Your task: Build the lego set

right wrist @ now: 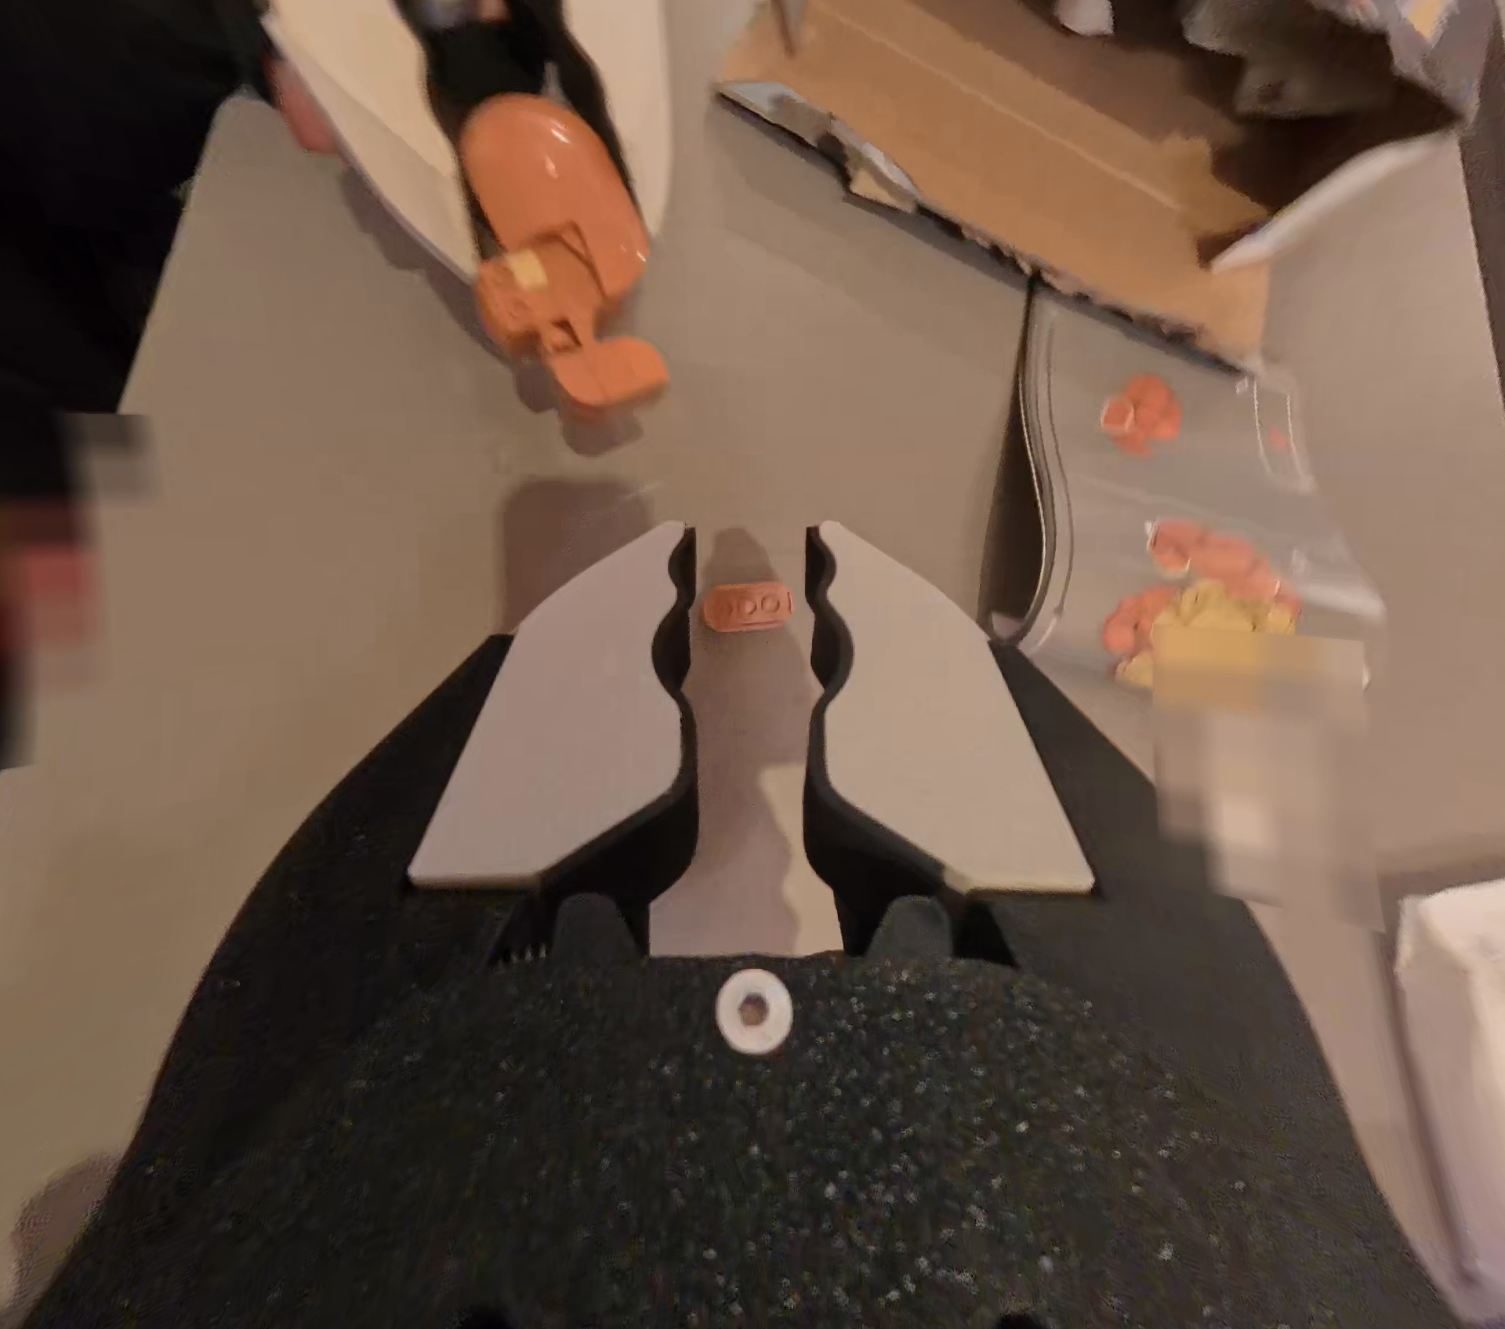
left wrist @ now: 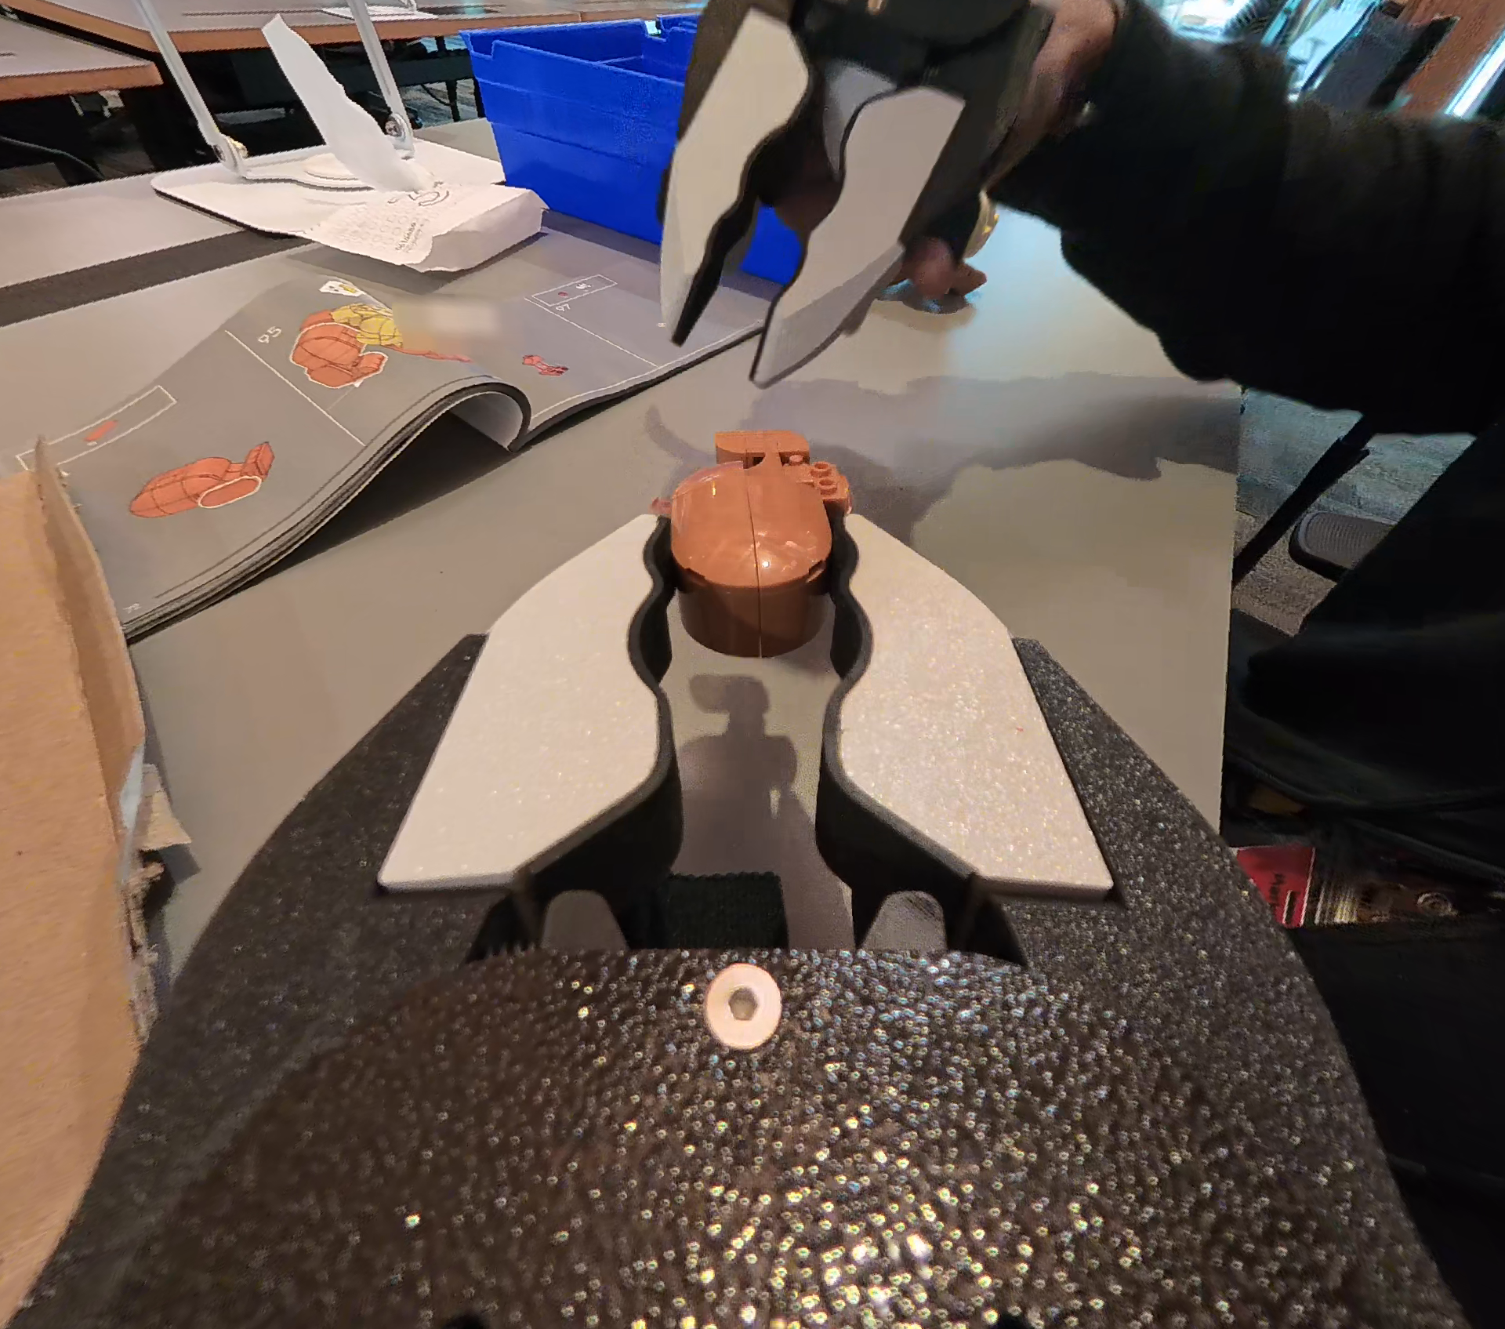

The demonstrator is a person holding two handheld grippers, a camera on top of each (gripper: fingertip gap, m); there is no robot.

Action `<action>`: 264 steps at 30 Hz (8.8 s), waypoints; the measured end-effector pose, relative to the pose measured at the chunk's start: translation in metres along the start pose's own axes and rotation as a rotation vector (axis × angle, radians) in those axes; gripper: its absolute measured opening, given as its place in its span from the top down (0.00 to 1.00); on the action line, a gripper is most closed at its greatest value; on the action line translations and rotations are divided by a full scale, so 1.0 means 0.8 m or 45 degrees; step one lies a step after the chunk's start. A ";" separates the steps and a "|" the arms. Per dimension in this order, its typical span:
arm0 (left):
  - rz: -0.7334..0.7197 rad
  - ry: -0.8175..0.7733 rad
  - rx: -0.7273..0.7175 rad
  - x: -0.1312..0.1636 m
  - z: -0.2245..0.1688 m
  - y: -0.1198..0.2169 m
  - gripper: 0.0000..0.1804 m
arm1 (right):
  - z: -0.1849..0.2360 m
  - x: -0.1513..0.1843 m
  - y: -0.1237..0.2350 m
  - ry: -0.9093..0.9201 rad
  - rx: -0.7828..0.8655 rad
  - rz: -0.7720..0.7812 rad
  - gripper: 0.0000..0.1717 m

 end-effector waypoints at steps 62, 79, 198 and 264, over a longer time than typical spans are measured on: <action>-0.102 0.012 -0.044 -0.005 0.008 0.012 0.80 | 0.024 0.079 -0.042 -0.573 0.317 0.326 0.90; -0.148 -0.014 0.113 -0.008 -0.006 0.013 0.80 | 0.066 -0.087 0.020 0.300 -0.138 -0.085 0.90; -0.399 0.011 0.150 -0.021 -0.010 0.028 0.80 | 0.063 -0.137 0.012 0.716 -0.243 0.080 0.89; -0.327 -0.257 -0.304 -0.030 -0.006 0.010 0.80 | 0.093 -0.068 -0.032 1.184 1.336 -0.119 0.87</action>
Point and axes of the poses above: each gripper's, where its closed fingertips meet, y back along the fingers, x out of its underside, z = x × y across the jaws, the point moved 6 cm from there along y, back along the fingers, and after that the axes turned 12 degrees about x, right-handed, at the moved point
